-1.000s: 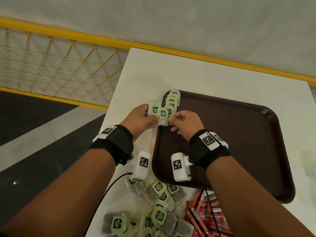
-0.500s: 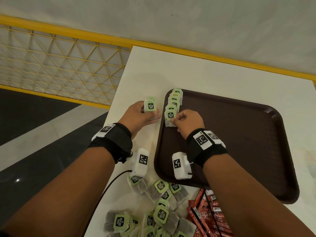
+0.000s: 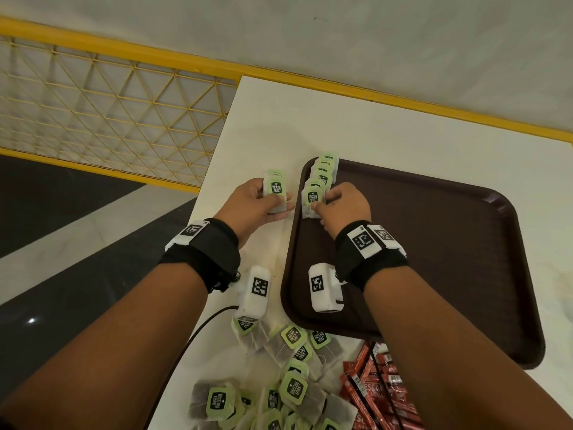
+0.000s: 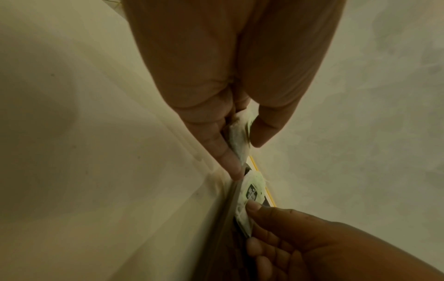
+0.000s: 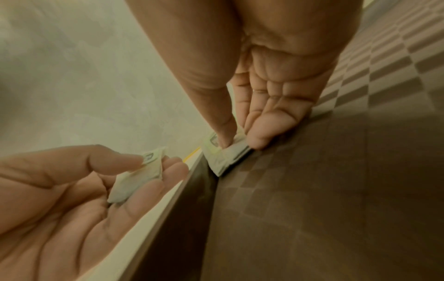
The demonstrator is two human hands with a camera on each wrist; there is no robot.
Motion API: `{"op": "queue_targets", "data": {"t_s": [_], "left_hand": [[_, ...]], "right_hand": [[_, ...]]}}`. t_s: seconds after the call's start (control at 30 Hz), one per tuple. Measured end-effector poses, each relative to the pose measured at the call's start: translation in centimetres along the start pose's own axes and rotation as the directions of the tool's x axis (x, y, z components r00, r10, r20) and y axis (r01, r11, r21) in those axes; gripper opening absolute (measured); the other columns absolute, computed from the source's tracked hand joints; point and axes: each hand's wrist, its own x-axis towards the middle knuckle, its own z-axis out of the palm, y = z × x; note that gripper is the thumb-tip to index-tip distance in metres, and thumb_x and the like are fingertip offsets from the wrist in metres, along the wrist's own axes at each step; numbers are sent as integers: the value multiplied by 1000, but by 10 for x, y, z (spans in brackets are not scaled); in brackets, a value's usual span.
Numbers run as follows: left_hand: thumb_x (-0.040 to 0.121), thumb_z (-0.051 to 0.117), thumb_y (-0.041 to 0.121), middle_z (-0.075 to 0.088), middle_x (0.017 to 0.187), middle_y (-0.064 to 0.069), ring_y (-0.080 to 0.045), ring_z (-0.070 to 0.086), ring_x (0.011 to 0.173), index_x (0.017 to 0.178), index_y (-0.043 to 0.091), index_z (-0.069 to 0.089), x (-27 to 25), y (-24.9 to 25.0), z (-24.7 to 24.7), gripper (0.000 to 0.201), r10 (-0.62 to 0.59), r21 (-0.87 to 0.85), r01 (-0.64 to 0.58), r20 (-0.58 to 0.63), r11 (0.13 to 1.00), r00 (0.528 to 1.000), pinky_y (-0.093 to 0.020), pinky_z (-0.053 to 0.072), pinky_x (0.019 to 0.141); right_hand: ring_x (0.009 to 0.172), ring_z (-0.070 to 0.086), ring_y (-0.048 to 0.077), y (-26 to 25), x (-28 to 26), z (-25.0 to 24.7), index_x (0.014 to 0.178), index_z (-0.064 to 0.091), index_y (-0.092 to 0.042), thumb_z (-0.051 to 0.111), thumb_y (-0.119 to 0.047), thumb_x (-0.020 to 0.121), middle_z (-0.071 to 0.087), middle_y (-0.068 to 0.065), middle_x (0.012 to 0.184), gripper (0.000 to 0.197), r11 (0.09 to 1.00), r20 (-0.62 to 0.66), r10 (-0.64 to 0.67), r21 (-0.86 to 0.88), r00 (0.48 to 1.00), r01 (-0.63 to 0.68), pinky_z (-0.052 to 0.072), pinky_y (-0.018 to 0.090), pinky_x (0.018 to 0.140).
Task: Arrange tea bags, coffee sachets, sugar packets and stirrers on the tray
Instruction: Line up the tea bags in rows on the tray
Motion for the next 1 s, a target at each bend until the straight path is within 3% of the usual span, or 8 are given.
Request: {"op": "queue_targets", "data": {"t_s": [0.13,0.2,0.3,0.4,0.53,0.67,0.77,1.0], "left_hand": [[98,50,4,69,115,-14,-20,72,99,129,1,52,0,2,1,31,-14,-21,15,6,1000,1000,-25,59,80],[98,49,4,68,116,-15,-23,71,101,129,1,52,0,3,1,31,-20,-29,21,12,999,1000,-26,59,81],[99,46,4,69,114,-14,-23,71,101,130,2,51,1,5,3,31,-29,-40,30,10,999,1000,-29,59,84],[100,44,4,69,115,-14,-22,72,99,130,2,51,0,6,4,32,-33,-40,34,10,999,999,-28,59,83],[98,45,3,69,114,-15,-23,71,100,130,1,51,-2,5,4,32,-30,-26,30,8,999,1000,-30,59,86],[99,49,5,67,116,-16,-24,71,100,129,1,52,-2,6,4,31,-19,-31,19,-11,999,1000,-27,59,81],[99,48,5,67,116,-18,-23,71,100,129,-1,51,-2,7,5,30,-12,-30,11,-18,999,1000,-26,59,80],[100,47,6,68,113,-17,-23,71,100,126,-1,52,-4,5,9,28,-11,-29,10,-16,1000,1000,-27,59,81]], "right_hand": [[84,62,17,-7,5,-5,97,55,-17,69,-37,86,61,-2,88,26,1000,-51,6,-3,999,-6,49,30,70],[87,59,16,-15,11,-10,105,56,-14,63,-35,91,62,1,99,27,1000,-107,13,8,994,-12,43,27,71],[93,59,18,-27,20,-15,114,57,-10,55,-30,96,64,5,109,27,999,-108,32,43,994,-27,46,29,78],[109,60,24,-33,23,-15,119,58,-9,52,-26,98,64,8,118,29,999,-63,45,28,997,-43,48,34,91],[114,59,23,-29,16,-15,125,57,-10,52,-24,98,63,6,123,31,998,-41,32,46,999,-30,47,34,95],[100,61,18,-16,1,-22,109,63,-14,58,-28,94,65,0,102,21,1000,-82,-12,-22,997,10,46,29,84],[83,58,13,-8,-13,-24,88,65,-15,63,-35,91,59,-6,81,20,982,32,-61,-177,998,66,45,29,74],[92,63,19,-7,-18,-21,88,68,-13,65,-30,89,67,3,95,18,938,117,-74,-328,990,109,47,28,76]]}}
